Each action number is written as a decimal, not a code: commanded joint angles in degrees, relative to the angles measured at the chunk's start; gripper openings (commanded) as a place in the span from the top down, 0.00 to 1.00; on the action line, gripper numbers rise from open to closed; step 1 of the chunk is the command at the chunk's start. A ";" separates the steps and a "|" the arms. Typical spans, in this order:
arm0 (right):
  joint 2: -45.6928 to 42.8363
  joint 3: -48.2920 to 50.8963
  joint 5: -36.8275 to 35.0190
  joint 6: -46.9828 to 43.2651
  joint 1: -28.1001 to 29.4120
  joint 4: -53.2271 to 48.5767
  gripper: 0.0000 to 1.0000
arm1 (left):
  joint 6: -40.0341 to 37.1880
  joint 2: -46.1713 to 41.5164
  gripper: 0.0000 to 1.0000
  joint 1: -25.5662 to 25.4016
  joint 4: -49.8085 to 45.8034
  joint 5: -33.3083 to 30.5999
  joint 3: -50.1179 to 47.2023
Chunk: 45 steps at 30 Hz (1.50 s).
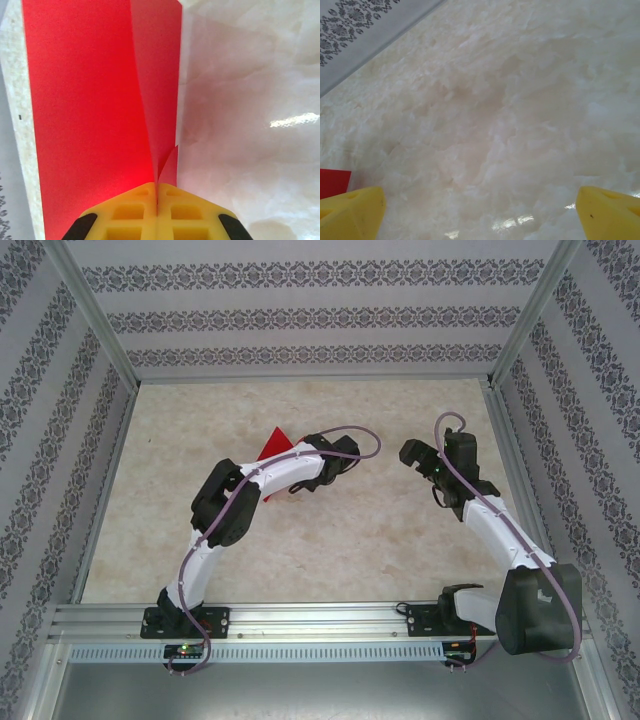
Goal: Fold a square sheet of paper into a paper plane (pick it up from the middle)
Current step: Turn over the paper at the center of the table, then rotate the paper at the center of the table.
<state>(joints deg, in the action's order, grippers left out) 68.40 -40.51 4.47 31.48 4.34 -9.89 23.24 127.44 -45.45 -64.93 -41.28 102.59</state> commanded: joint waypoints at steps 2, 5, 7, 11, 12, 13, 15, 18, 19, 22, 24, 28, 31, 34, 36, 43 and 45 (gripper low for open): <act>-0.76 -0.60 -1.68 0.42 -1.27 -1.11 0.02 | 2.12 0.28 0.87 -0.27 3.02 5.49 -0.70; -0.31 -0.79 -1.43 0.77 -1.45 -1.35 0.02 | 2.36 -0.61 0.76 -0.25 5.31 9.66 -1.74; 0.12 -1.08 -1.12 0.99 -1.52 -1.52 0.02 | 2.34 -1.43 0.72 -0.25 7.30 12.69 -2.83; 1.16 -1.83 0.00 1.13 -1.53 -1.86 0.02 | 2.03 -2.57 0.64 -0.25 10.43 18.27 -4.30; 1.41 -1.93 0.34 1.14 -1.53 -1.88 0.02 | 1.94 -2.93 0.62 -0.23 11.13 19.52 -4.58; 1.72 -2.10 0.79 1.16 -1.50 -1.87 0.02 | 1.77 -3.46 0.61 -0.11 12.08 21.12 -5.06; 2.40 -2.50 2.06 1.04 -1.57 -1.84 0.02 | 1.71 -4.84 0.58 0.18 13.04 24.12 -5.61; 3.68 -3.23 4.65 0.86 -1.44 -1.96 0.02 | 0.97 -9.05 0.53 0.43 15.80 29.70 -7.35; 4.21 -3.55 5.48 0.86 -1.29 -1.97 0.02 | 0.80 -10.72 0.50 0.44 17.26 31.89 -8.17; 6.16 -5.10 7.11 0.82 0.24 -2.40 0.02 | 0.82 -16.59 0.41 1.55 21.92 38.69 -11.58; 8.08 -6.67 7.43 0.92 2.85 -2.84 0.04 | 1.66 -20.33 0.35 3.12 24.54 41.35 -14.60; 12.87 -10.93 8.07 1.68 9.40 -3.16 0.12 | 5.00 -26.95 0.23 7.56 28.48 41.82 -21.28; 17.88 -15.16 9.58 3.07 15.53 -2.42 0.22 | 8.83 -32.00 0.17 12.97 30.97 41.33 -27.79; 24.59 -21.04 10.63 3.74 22.23 -2.70 0.33 | 11.97 -36.57 0.10 18.57 32.32 39.89 -34.22; 29.68 -25.72 11.53 4.16 26.51 -3.13 0.39 | 13.33 -38.98 0.06 22.02 32.16 38.97 -37.84; 45.01 -41.99 13.48 4.60 35.98 -7.19 0.46 | 16.07 -44.69 0.00 31.54 31.89 39.17 -46.49; 49.11 -46.29 13.92 4.34 37.30 -9.62 0.46 | 16.74 -45.97 0.00 33.28 32.62 39.79 -48.48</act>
<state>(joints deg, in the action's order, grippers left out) 113.89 -82.15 16.84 35.77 40.25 -15.46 37.43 83.81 -13.89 -34.92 -1.93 55.88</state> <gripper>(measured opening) 0.543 0.999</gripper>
